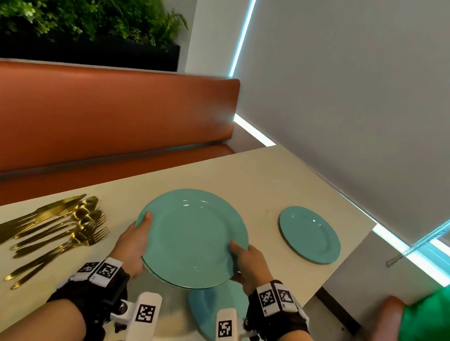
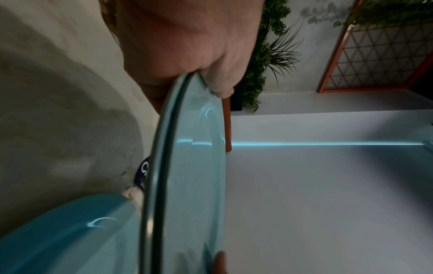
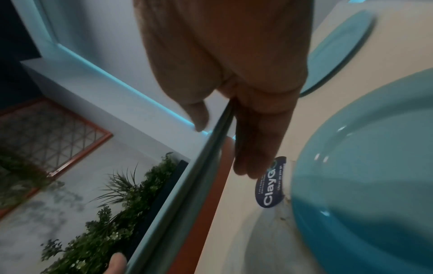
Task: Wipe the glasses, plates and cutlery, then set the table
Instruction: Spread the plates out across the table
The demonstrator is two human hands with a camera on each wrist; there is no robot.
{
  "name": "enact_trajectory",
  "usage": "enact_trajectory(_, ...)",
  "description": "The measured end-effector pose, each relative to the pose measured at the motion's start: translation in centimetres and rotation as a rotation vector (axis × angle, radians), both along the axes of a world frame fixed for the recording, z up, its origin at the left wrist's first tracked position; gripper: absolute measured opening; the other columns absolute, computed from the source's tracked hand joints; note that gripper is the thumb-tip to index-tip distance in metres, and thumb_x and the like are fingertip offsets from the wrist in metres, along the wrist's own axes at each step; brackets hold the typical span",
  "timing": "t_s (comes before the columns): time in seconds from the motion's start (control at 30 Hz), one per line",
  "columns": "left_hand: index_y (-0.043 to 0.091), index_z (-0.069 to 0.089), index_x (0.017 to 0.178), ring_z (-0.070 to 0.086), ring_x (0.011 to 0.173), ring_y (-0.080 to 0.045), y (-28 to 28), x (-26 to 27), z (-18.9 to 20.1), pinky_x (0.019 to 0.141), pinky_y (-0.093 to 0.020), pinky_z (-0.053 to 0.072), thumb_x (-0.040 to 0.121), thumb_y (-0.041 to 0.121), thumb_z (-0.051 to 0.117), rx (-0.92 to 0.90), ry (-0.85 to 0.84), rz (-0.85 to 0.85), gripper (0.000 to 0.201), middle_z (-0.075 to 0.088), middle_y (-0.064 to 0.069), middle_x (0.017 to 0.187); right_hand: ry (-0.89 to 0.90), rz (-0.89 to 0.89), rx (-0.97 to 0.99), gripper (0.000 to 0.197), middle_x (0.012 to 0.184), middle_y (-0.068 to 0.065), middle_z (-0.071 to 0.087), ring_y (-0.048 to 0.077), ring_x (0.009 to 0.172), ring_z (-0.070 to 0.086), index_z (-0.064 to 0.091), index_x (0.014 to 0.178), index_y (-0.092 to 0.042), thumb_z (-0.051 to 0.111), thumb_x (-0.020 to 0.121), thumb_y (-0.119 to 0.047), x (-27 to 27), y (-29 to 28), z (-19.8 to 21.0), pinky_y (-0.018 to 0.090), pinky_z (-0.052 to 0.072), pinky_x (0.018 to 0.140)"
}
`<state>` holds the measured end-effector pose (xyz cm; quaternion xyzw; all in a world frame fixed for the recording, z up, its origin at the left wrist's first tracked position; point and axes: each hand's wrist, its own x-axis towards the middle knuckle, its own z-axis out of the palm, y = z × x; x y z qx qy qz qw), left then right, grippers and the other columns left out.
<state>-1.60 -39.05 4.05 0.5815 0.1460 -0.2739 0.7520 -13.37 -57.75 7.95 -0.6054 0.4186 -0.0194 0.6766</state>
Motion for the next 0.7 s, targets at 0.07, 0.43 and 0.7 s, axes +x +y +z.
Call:
enact_trajectory(0.07,0.020,0.057,0.118,0.067,0.095,-0.032,-1.4,1.6,-0.3,0.088,-0.055,0.051,0.092,0.051,0.048,-0.001,-0.014,-0.004,0.041,0.069,-0.011,0.110,-0.002,0.002,-0.019,0.026,0.095,0.007,0.064,0.019,0.074,0.060,0.056,0.116,-0.009,0.055,0.092,-0.020,2.5,-1.8,-0.6,0.028,0.049,0.056)
enact_trajectory(0.43,0.031,0.045,0.136,0.065,0.103,-0.030,-8.2,12.7,-1.5,0.088,-0.050,0.053,0.061,0.086,0.049,0.094,0.061,0.215,0.093,0.062,-0.003,0.126,-0.037,0.004,0.005,0.005,0.111,0.014,0.065,0.033,0.099,0.061,0.061,0.087,-0.016,0.056,0.087,-0.014,20.4,-15.0,-3.8,0.051,0.051,0.089)
enact_trajectory(0.7,0.026,0.045,0.136,0.061,0.106,-0.033,-7.2,16.6,-3.3,0.093,-0.054,0.049,0.079,0.079,0.036,0.366,0.000,0.368,0.078,0.061,-0.005,0.123,0.032,-0.312,0.130,0.031,0.119,0.012,0.060,0.034,0.113,0.056,0.055,0.118,-0.003,0.051,0.091,-0.018,24.1,-22.5,-6.7,0.044,0.047,0.096)
